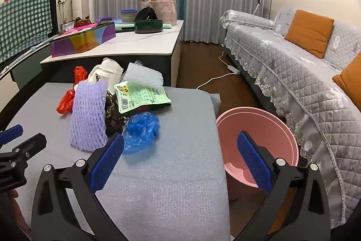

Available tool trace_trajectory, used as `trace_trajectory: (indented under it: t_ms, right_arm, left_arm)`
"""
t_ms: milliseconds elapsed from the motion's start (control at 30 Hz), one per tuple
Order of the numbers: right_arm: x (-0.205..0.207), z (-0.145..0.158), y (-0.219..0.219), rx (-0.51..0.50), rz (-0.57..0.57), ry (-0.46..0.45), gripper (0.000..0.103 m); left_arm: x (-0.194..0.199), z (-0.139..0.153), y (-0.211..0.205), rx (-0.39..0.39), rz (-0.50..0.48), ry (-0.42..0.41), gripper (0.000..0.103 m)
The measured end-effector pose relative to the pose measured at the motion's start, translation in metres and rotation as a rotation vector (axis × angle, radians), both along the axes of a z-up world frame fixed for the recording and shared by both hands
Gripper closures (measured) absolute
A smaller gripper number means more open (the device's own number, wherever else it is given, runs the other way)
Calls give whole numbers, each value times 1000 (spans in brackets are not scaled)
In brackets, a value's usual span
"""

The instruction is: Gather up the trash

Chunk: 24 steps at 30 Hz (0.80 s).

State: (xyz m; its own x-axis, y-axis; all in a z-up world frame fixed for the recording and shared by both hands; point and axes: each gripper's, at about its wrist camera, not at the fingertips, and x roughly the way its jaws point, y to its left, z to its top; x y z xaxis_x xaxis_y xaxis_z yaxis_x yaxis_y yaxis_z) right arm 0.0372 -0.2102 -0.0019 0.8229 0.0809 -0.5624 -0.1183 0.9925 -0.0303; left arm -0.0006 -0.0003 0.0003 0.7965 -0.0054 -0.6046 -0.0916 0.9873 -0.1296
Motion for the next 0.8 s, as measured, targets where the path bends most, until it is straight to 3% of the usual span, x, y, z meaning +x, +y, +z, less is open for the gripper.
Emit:
trace_trajectory:
  t_ms: [133,167,267,800]
  right_arm:
    - [3,-1,-4,36,8,15,5]
    - [4,-1,-5,39,8,11,5]
    - [-2,-1,4,4,18,-21,5]
    - [-3,-2,8,-20,16,1,5]
  left_arm:
    - [-5,0,-5,28,-6,-20,8]
    - [1,-2,-6,33,-8,9,8]
    - [3,0,-4,13,-11,9,8]
    - [4,-4,2,-4,-1,35,8]
